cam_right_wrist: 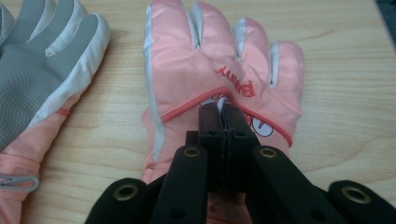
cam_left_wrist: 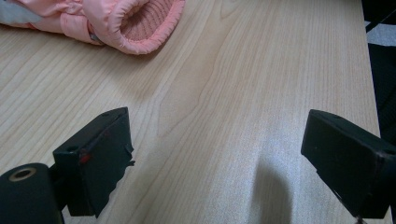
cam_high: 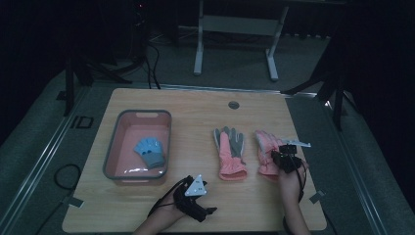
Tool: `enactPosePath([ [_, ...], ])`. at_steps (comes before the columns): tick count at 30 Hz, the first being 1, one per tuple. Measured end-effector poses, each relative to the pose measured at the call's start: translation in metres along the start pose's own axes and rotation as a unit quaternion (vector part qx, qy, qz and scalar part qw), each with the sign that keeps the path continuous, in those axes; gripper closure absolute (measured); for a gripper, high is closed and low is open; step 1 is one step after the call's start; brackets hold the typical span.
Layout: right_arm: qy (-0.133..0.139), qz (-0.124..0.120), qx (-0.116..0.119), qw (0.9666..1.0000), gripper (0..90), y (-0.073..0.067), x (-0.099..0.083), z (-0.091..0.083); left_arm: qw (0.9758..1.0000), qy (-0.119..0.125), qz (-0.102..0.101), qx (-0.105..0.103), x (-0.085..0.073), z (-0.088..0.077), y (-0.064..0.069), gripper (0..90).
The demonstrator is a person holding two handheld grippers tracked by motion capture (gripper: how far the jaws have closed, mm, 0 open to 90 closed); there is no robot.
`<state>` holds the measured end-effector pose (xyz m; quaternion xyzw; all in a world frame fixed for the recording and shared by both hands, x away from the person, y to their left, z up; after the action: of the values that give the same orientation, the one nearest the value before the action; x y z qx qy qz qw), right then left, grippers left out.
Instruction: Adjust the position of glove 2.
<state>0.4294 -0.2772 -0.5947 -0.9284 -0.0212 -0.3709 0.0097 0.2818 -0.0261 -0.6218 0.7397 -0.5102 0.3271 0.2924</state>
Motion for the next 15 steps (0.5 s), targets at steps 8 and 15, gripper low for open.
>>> enactPosePath([
  [8, 0.002, -0.014, 0.019, 0.9997, 81.1, 0.001, 0.002, -0.004, 1.0000, -0.004, 0.002, 0.000, -0.001, 0.001, 0.001, 9.1],
  [15, 0.033, -0.087, 0.098, 0.9909, 69.3, 0.009, 0.016, -0.024, 1.0000, -0.002, 0.003, -0.002, 0.000, 0.000, 0.002, 9.1],
])
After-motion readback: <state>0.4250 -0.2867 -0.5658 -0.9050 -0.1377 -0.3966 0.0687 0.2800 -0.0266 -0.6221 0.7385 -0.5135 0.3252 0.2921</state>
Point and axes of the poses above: each handheld gripper's, and its own axes: z roughly forward along the jaws, x roughly out of its top, y roughly to its right, the point moved 10 cm from there along z, roughly forward along the jaws, and after that the axes turned 6 degrees about -x, right-handed, at the moved point
